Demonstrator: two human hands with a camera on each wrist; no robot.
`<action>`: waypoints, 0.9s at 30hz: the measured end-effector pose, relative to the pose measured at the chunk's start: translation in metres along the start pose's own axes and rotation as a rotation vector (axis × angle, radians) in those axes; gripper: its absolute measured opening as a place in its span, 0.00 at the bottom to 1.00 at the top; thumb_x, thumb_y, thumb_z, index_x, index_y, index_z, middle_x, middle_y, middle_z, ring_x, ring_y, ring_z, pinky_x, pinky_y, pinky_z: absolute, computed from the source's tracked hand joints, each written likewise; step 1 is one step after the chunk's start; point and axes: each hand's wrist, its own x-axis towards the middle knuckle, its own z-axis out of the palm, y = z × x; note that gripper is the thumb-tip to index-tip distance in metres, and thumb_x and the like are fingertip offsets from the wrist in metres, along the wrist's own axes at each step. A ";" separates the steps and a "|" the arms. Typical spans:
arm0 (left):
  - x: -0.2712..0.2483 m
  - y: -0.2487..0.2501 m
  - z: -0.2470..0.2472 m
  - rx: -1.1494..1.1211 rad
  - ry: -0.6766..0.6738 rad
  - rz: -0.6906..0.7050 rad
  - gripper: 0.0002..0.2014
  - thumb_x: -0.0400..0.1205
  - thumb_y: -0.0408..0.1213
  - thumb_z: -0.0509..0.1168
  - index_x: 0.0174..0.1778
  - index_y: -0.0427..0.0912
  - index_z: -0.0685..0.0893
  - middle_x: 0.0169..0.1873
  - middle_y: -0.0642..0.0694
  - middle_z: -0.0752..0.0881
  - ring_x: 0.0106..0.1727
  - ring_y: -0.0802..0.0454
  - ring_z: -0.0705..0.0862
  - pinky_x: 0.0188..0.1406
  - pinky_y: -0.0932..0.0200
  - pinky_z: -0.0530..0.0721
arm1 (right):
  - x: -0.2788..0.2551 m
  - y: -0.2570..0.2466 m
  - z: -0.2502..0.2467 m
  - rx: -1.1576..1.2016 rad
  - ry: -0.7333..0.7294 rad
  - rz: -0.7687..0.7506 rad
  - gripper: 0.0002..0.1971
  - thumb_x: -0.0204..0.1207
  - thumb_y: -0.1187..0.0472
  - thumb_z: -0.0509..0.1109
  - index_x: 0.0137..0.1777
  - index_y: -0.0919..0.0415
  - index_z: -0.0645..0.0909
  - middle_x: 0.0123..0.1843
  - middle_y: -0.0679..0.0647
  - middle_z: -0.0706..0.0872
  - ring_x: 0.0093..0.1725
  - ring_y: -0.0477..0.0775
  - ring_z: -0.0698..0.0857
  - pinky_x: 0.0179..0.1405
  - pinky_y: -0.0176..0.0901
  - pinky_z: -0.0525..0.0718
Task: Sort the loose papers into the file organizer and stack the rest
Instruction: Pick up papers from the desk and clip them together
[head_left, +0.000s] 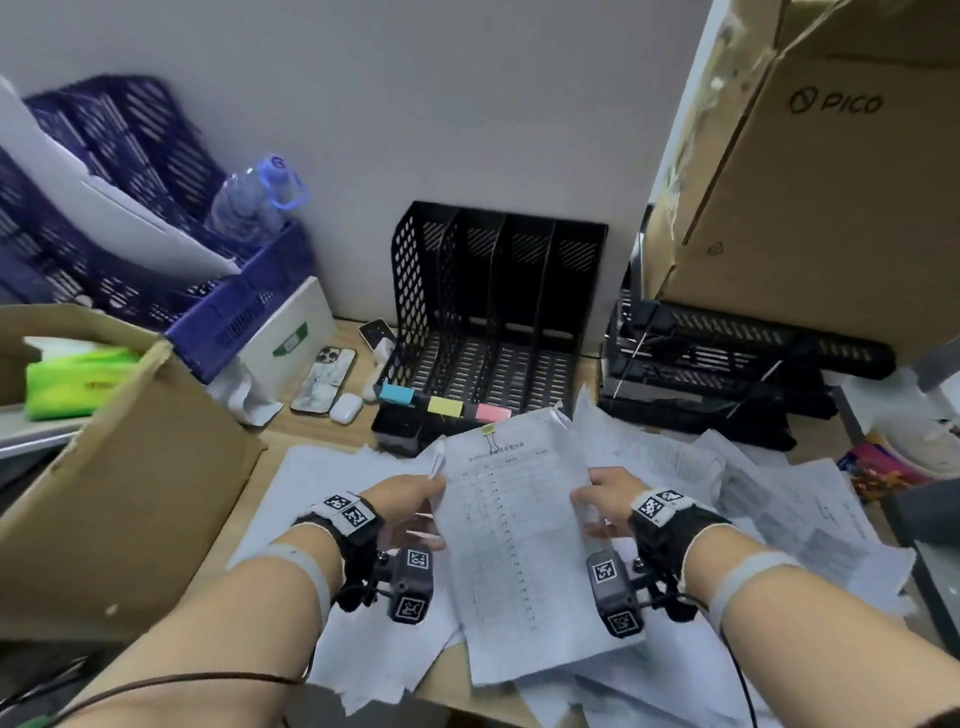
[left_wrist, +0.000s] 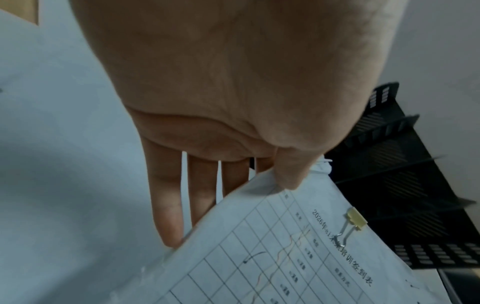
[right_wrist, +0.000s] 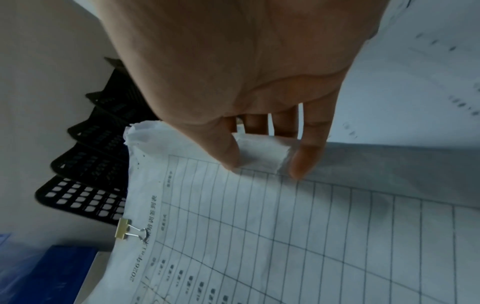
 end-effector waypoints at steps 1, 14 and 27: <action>-0.003 -0.001 -0.008 -0.027 0.017 0.001 0.16 0.86 0.47 0.64 0.51 0.35 0.86 0.35 0.40 0.90 0.34 0.45 0.86 0.54 0.43 0.88 | 0.000 -0.005 0.008 -0.010 0.013 -0.012 0.07 0.77 0.70 0.67 0.43 0.60 0.86 0.47 0.58 0.89 0.44 0.58 0.88 0.51 0.56 0.91; -0.012 -0.017 -0.069 -0.008 -0.082 0.246 0.16 0.77 0.35 0.76 0.61 0.39 0.87 0.54 0.41 0.93 0.56 0.41 0.91 0.53 0.47 0.90 | -0.008 -0.088 0.057 0.271 -0.017 -0.246 0.08 0.82 0.69 0.64 0.57 0.68 0.83 0.61 0.62 0.88 0.57 0.60 0.87 0.46 0.50 0.89; -0.032 0.098 -0.051 0.268 0.553 0.847 0.12 0.86 0.27 0.56 0.41 0.42 0.80 0.34 0.45 0.82 0.36 0.48 0.77 0.27 0.61 0.68 | -0.092 -0.266 0.039 0.136 -0.110 -0.457 0.31 0.75 0.34 0.65 0.66 0.57 0.76 0.59 0.60 0.88 0.49 0.66 0.93 0.53 0.66 0.89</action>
